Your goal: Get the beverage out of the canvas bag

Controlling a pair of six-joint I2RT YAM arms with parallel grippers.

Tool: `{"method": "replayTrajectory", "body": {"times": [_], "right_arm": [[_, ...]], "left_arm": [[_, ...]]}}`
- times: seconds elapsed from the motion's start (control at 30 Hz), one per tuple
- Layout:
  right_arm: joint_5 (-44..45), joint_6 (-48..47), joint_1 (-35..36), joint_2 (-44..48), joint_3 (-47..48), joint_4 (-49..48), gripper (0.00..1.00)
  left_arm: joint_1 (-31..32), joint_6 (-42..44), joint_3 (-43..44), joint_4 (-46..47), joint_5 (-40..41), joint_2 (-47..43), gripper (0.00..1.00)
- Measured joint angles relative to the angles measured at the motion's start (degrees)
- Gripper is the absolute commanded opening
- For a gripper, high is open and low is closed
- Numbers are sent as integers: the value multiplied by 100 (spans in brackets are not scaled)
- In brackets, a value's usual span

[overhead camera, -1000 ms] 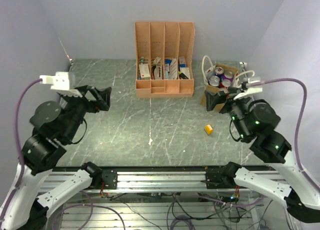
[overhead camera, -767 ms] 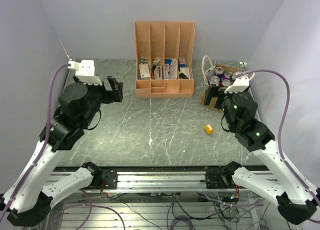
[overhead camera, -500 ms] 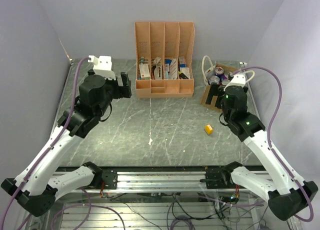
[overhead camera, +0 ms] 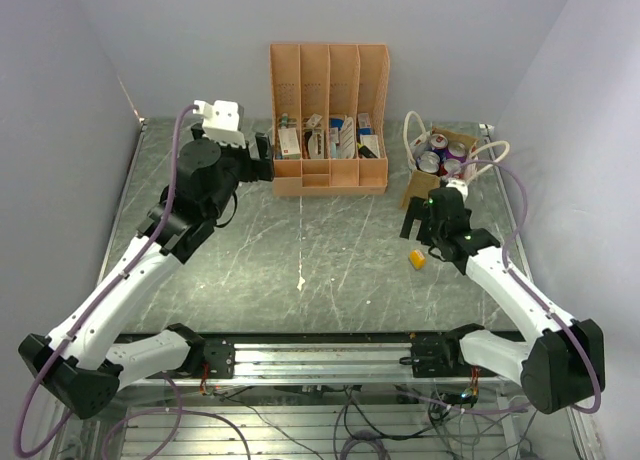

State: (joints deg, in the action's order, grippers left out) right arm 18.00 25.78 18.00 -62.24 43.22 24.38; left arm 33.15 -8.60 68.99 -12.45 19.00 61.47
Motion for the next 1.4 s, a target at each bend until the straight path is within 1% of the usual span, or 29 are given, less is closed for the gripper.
{"method": "replayTrajectory", "body": {"times": [0.17, 0.37, 0.47, 0.53, 0.6, 0.67, 0.73, 0.93, 1.4], "right_arm": [[-468, 192, -39, -103, -459, -96, 100], [-1635, 44, -26, -87, -748, -627, 100], [-2065, 7, 170, -319, -708, -931, 100], [-2111, 17, 481, -660, -597, -1008, 100], [-1950, 87, 874, -1091, -400, -966, 100], [-1565, 221, 1283, -1580, -122, -857, 100], [-1226, 402, 1523, -1941, 107, -706, 100], [-479, 892, 1569, -2247, 190, -415, 100], [219, 1320, 1556, -2413, -87, -433, 100]], "left_arm": [[-31, 173, -319, 328, -79, 7, 95], [-44, 264, -393, 457, -319, 79, 95], [-46, 289, -417, 566, -407, 76, 96], [-48, 313, -442, 588, -409, 76, 95], [-50, 341, -481, 616, -409, 74, 96], [-50, 369, -511, 632, -407, 74, 95], [-50, 378, -531, 640, -404, 74, 95], [-50, 393, -575, 686, -400, 22, 96], [-48, 396, -586, 691, -389, 9, 96]]}}
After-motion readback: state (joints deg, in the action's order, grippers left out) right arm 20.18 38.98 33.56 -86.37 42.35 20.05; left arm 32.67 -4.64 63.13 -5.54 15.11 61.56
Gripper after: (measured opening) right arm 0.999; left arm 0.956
